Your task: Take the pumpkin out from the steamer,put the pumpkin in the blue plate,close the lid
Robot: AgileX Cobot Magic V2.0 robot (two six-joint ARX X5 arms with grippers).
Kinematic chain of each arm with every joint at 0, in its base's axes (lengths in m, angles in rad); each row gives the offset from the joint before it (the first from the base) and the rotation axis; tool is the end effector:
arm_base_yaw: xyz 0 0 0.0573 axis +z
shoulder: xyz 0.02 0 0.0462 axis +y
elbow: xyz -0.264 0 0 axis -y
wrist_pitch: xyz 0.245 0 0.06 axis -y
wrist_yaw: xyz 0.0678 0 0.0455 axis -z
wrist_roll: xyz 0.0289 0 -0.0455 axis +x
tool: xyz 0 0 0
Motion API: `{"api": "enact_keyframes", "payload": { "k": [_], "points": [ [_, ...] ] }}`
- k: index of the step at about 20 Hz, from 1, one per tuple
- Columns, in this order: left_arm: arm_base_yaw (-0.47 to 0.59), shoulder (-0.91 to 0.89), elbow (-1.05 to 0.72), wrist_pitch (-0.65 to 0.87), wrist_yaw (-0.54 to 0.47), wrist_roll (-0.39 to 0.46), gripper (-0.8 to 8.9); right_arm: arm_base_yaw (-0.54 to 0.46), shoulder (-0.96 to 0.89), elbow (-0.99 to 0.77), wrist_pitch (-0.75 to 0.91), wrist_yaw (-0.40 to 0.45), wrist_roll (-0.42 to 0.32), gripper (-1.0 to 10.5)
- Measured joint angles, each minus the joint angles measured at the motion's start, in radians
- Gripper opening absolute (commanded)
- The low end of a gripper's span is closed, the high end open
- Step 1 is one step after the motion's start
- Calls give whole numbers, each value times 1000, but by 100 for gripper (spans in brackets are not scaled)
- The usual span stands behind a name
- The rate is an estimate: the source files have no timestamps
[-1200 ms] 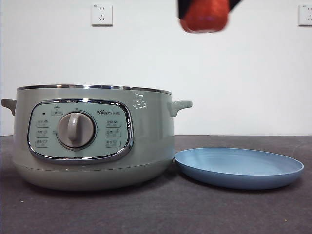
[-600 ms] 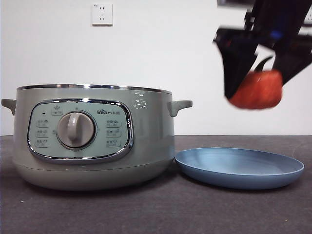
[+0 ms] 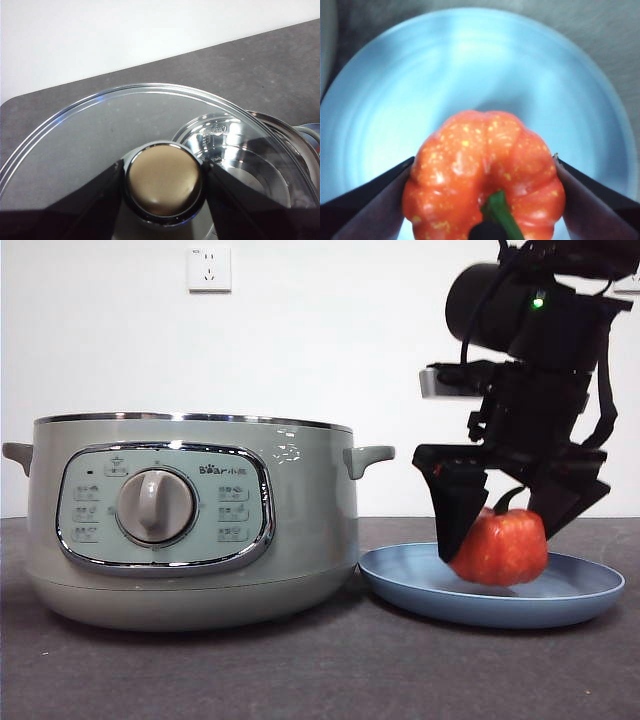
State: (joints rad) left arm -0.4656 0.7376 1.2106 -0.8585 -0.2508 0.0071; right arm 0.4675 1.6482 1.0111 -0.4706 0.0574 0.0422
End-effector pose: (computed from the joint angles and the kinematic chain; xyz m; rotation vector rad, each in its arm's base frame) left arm 0.0963 -0.0404 0.4100 0.1424 0.3610 -0.2134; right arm 0.2830 0.1410 0.1827 -0.2517 1.0831 0.3439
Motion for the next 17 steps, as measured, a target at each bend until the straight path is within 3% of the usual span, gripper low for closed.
{"api": "enact_keyframes", "payload": {
  "k": [5, 12, 17],
  "points": [
    [0, 33, 0, 12, 24, 0, -9, -12, 13, 0, 0, -5, 0, 514],
    [0, 121, 0, 42, 94, 0, -9, -16, 0, 0, -9, -5, 3, 505],
    [0, 198, 0, 129, 137, 0, -9, -16, -176, 0, -69, -5, 24, 505]
  ]
}}
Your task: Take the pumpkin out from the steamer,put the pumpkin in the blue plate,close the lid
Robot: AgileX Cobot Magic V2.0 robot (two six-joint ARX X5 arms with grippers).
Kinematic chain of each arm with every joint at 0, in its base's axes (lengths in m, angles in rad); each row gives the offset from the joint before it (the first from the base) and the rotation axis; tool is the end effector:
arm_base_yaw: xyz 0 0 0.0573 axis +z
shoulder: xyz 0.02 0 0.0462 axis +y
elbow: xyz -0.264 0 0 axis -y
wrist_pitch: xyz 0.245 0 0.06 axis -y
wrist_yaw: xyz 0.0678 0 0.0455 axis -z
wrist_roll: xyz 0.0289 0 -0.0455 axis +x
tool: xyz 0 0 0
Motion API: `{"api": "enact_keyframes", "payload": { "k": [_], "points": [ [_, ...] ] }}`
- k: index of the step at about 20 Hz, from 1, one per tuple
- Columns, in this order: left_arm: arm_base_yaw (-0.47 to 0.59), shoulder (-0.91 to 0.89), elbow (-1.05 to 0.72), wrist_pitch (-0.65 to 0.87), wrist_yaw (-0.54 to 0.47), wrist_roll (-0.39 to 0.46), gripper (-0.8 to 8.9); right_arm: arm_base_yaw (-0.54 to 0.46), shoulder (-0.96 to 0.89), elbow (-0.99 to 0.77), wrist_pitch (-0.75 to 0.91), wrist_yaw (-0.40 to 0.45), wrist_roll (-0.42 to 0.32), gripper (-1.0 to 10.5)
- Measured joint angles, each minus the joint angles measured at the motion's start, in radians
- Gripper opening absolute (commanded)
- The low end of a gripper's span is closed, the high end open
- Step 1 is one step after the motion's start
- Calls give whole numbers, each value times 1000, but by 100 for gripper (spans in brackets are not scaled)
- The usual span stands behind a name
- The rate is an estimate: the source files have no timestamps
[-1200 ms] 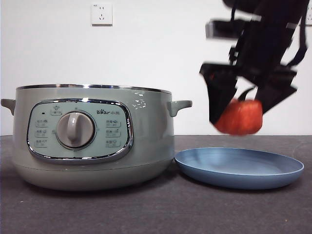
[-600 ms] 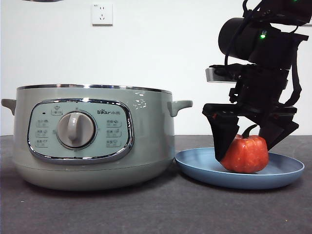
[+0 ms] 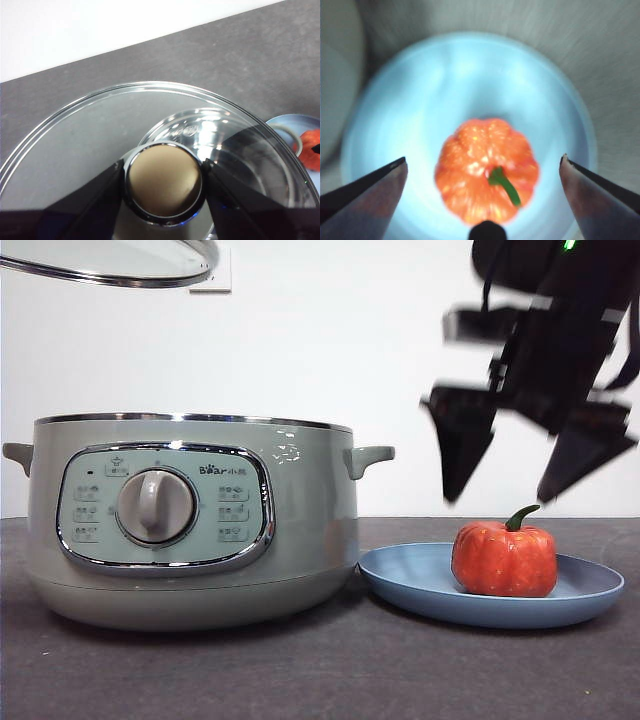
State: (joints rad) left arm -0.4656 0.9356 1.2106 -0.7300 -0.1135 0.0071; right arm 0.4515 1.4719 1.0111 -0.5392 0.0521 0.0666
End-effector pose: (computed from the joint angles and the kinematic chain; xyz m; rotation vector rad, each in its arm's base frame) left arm 0.1530 -0.0732 0.3979 0.1375 0.4371 -0.3476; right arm 0.2637 0.1262 0.2297 -0.1902 0.9849 0.3323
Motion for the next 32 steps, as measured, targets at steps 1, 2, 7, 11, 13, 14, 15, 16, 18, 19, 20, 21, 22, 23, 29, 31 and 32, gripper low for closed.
{"api": "enact_keyframes", "payload": {
  "k": [1, 2, 7, 11, 13, 14, 15, 16, 18, 19, 20, 21, 22, 23, 29, 31, 32],
  "points": [
    [0, 18, 0, 18, 14, 0, -9, 0, -44, 0, -14, 0, 3, 505],
    [0, 38, 0, 32, 26, 0, -9, 0, -88, 0, -26, 0, 6, 505],
    [0, 161, 0, 84, 65, 0, -9, 0, -310, 0, -80, 0, 13, 504],
    [0, 262, 0, 124, 98, 0, -9, 0, -434, 0, -100, 0, 14, 504],
    [0, 304, 0, 140, 105, 0, -9, 0, -482, 0, -100, 0, 17, 504],
    [0, 322, 0, 149, 111, -1, -9, 0, -500, 0, -100, 0, 18, 504],
    [0, 342, 0, 163, 116, -2, -9, 0, -517, 0, -100, 0, 20, 504],
    [-2, 358, 0, 174, 118, -5, -9, 0, -526, 0, -100, 0, 20, 504],
    [-10, 386, 0, 187, 123, -8, -9, 0, -540, 0, -100, 0, 21, 504],
    [-15, 400, 0, 188, 127, -8, -9, 0, -544, 0, -101, 0, 23, 504],
    [-21, 411, 0, 189, 133, -8, -9, 0, -545, 0, -101, 1, 24, 504],
    [-27, 419, 0, 190, 135, -8, -9, 0, -545, 0, -103, 0, 25, 504],
    [-35, 428, 0, 193, 136, -8, -9, 0, -545, 0, -106, 1, 27, 504],
    [-42, 438, 0, 195, 140, -8, -9, 0, -545, 0, -106, 1, 27, 504],
    [-59, 485, 0, 196, 146, -18, -9, 0, -545, 0, -116, 1, 27, 504],
    [-59, 485, 1, 193, 146, -18, -6, 0, -545, 0, -124, 1, 27, 504],
    [-59, 485, 1, 190, 145, -18, 8, 0, -545, 0, -126, 1, 27, 504]
  ]
}}
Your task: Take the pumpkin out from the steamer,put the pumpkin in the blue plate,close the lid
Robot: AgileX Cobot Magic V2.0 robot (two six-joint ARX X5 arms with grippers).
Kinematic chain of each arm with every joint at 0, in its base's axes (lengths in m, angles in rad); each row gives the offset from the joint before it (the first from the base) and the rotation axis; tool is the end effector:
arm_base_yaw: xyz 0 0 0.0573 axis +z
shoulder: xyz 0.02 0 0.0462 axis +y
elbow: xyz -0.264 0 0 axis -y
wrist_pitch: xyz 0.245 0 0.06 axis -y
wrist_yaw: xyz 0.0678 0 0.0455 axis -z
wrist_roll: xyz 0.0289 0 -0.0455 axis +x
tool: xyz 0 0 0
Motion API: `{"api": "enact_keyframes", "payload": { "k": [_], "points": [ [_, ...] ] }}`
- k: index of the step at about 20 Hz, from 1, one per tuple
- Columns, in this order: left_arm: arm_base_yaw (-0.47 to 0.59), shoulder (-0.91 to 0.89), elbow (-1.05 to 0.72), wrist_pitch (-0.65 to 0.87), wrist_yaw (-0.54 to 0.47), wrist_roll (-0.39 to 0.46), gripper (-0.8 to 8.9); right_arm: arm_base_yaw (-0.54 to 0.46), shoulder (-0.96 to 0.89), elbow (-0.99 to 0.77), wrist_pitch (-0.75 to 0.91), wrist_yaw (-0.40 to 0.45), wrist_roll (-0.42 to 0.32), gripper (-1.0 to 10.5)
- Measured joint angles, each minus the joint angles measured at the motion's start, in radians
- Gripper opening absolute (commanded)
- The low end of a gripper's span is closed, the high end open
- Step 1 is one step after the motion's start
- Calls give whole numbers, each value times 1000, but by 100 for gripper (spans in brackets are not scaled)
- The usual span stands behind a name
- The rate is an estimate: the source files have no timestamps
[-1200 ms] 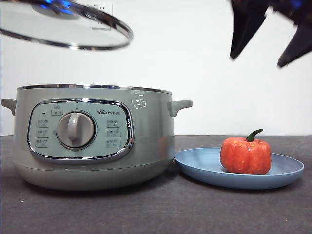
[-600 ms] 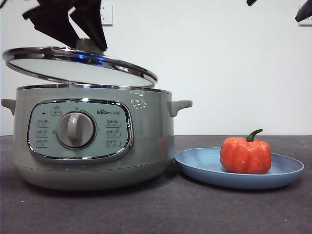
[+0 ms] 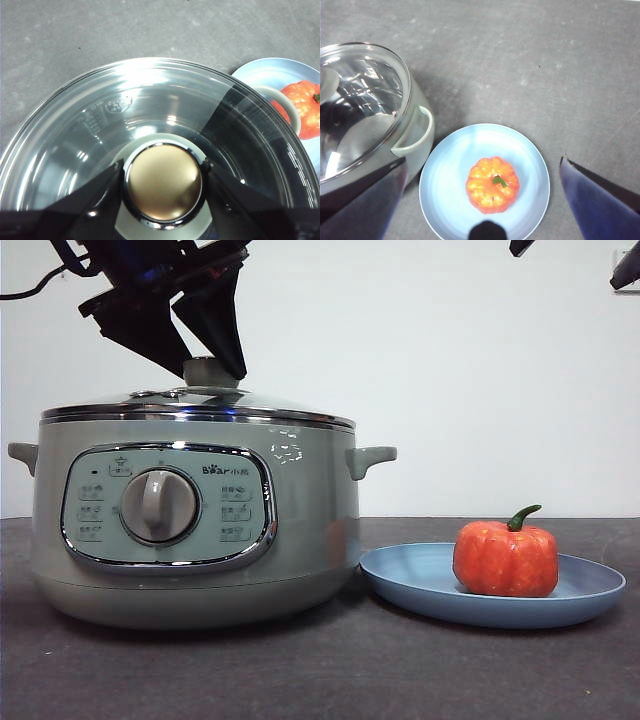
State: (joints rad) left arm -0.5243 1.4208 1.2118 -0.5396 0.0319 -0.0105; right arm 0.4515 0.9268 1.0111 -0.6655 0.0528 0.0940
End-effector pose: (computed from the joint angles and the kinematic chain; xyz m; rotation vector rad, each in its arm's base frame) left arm 0.2623 -0.1527 0.3066 0.1750 0.7378 -0.5258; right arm 0.1639 0.0778 0.3420 -0.0557 0.5836 0.3600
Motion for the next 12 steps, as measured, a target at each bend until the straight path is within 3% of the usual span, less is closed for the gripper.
{"api": "enact_keyframes", "payload": {
  "k": [1, 3, 12],
  "points": [
    [0, 0, 1, -4, -1, 0, 76, 0, 0, 0, 0, 0, 0, 504],
    [0, 0, 3, -8, -2, 0, 332, 0, 0, 0, 0, 0, 0, 504],
    [-2, -86, 4, -52, -9, 3, 345, 0, -1, 0, -7, -1, 0, 501]
  ]
}}
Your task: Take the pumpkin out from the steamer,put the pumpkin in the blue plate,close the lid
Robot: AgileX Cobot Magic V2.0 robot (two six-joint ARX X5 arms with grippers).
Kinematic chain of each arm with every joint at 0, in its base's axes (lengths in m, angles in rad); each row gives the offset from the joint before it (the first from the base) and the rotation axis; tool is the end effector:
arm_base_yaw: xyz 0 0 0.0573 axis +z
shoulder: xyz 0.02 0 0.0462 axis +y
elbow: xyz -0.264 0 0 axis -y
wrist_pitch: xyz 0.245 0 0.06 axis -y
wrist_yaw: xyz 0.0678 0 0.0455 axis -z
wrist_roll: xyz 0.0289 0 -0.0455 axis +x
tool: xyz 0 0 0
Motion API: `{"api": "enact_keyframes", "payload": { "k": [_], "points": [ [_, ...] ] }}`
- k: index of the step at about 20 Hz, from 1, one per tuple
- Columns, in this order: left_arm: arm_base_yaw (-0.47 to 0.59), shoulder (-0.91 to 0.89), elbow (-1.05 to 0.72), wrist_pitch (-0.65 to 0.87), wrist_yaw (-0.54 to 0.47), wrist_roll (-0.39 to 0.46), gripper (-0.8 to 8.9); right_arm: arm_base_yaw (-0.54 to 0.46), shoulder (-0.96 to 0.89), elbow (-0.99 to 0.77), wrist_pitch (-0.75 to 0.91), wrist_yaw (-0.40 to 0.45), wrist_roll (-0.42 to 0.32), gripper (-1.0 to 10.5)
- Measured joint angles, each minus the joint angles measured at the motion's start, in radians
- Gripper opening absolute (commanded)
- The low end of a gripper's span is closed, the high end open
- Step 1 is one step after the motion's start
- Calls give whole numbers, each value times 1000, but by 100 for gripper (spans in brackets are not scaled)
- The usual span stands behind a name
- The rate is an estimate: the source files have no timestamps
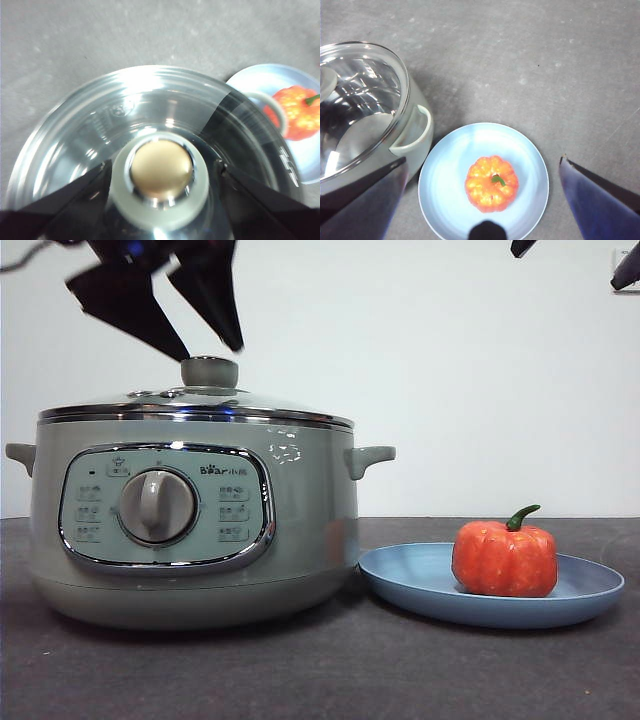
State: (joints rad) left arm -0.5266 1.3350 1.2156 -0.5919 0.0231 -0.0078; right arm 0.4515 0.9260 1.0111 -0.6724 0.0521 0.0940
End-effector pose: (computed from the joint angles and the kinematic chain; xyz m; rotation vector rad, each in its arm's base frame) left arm 0.2434 -0.1423 0.3275 0.1721 0.6993 -0.5233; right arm 0.1633 0.0775 0.3415 -0.0571 0.5896 0.3602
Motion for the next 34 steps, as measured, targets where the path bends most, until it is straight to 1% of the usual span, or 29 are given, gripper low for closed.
{"api": "enact_keyframes", "payload": {
  "k": [3, 4, 5, 6, 7, 8, 9, 11, 14, 17, 19, 21, 24, 28, 31, 34],
  "points": [
    [0, -87, 1, -104, 0, 0, 337, 0, -9, 0, -34, 0, 0, 492],
    [0, -119, 1, -144, 1, 0, 275, 0, -15, 0, -47, 0, 0, 435],
    [0, -152, 1, -180, 1, 0, 165, 0, -22, 0, -60, 0, 0, 340],
    [0, -187, 1, -208, 2, 0, 33, 1, -31, 0, -69, 0, 0, 222],
    [0, -226, 2, -224, 3, 0, -9, 4, -42, 0, -69, 0, 2, 106],
    [0, -265, 2, -234, 3, 0, -8, 14, -58, 0, -69, 0, 6, 17],
    [0, -305, 2, -240, 3, 0, -8, 29, -79, 0, -67, 0, 11, -19],
    [0, -382, 2, -249, 2, 0, -8, 65, -137, -9, -35, 8, 27, -17],
    [0, -513, -42, -213, -40, 0, -9, 118, -246, -83, 69, 75, 57, -17],
    [0, -659, -193, -137, -71, 0, -8, 160, -343, -199, 159, 134, 73, -17],
    [0, -752, -311, -81, -72, 0, -8, 178, -391, -282, 216, 135, 79, -17],
    [0, -799, -387, -33, -72, 0, -8, 183, -407, -325, 248, 135, 87, -17],
    [0, -815, -446, -22, -70, -6, -3, 183, -399, -331, 257, 135, 134, -17],
    [0, -800, -447, -61, -69, -43, -3, 183, -392, -331, 239, 135, 209, -17],
    [-1, -801, -447, -92, -69, -54, -3, 183, -393, -331, 238, 135, 232, -17],
    [-1, -801, -447, -95, -69, -57, -3, 183, -393, -331, 238, 135, 239, -17]
  ]
}}
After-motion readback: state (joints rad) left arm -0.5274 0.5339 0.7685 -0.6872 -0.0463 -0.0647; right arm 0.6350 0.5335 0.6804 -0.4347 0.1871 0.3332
